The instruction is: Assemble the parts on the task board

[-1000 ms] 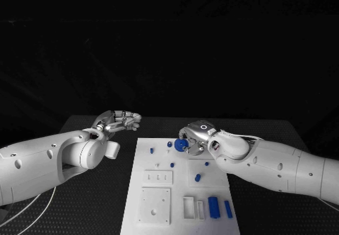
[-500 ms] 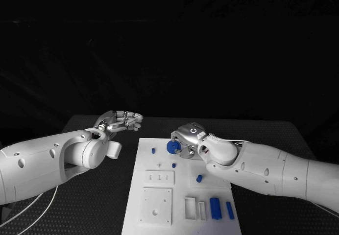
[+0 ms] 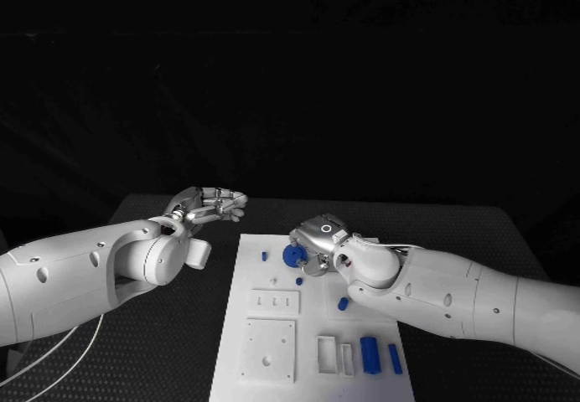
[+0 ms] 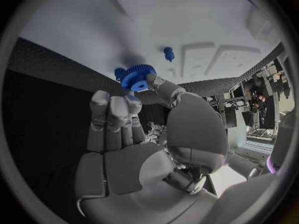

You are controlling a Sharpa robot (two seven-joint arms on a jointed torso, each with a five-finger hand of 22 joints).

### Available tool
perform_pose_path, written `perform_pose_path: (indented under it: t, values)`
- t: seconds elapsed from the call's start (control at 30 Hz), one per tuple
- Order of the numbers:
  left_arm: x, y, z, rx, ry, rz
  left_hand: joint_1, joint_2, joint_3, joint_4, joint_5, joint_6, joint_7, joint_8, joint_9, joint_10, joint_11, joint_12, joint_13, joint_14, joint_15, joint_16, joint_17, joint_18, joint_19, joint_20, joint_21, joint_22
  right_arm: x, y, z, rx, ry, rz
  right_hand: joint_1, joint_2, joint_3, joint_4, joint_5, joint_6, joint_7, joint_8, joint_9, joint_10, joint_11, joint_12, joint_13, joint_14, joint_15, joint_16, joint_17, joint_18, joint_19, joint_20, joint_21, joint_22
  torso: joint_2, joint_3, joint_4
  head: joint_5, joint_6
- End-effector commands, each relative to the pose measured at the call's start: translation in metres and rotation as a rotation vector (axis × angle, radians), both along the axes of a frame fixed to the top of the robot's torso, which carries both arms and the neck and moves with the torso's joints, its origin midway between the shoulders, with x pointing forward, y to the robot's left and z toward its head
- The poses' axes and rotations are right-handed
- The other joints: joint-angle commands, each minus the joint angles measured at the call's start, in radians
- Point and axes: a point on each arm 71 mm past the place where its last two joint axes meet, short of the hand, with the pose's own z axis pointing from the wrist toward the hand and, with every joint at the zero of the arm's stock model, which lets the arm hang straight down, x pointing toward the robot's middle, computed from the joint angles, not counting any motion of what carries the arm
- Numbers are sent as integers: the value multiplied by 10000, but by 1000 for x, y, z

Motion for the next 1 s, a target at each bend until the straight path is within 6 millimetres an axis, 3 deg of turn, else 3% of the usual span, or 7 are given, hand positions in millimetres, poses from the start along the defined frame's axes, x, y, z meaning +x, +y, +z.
perform_pose_path:
  t: [0.03,0.23,1.0]
  values:
    - [0,-4,2,-61,-121,-200,28,76,-48,1,10,-3,28,-29,-13,8,42,-40,-10,48,19,-45,13,153,44,7,-38,149,0,3,-1,-129,-92,44,39,-95,41,4,-53,1406,49,-24,7,23,-15,-40,-10,2,-38,51,-10,302,53,-12,40,12,1,7,-8,26,-9]
    - [0,-4,2,-56,-119,-188,27,78,-48,3,11,-4,29,-30,-13,7,41,-40,-10,49,19,-45,13,153,45,7,-38,149,-2,9,-2,-140,-47,155,41,-94,42,0,-52,1404,49,-25,7,23,-15,-41,-10,2,-38,51,-10,302,52,-12,40,12,0,10,-34,84,-24]
    - [1,-4,2,-50,-107,-188,20,78,-57,4,10,-14,34,-36,-18,0,38,-43,-12,50,19,-48,17,153,46,8,-39,148,4,13,-8,-388,18,45,60,-94,77,-22,-47,1371,60,-52,1,10,-6,-55,-16,-4,-37,40,-25,302,53,-9,35,8,-1,19,-29,91,-5]
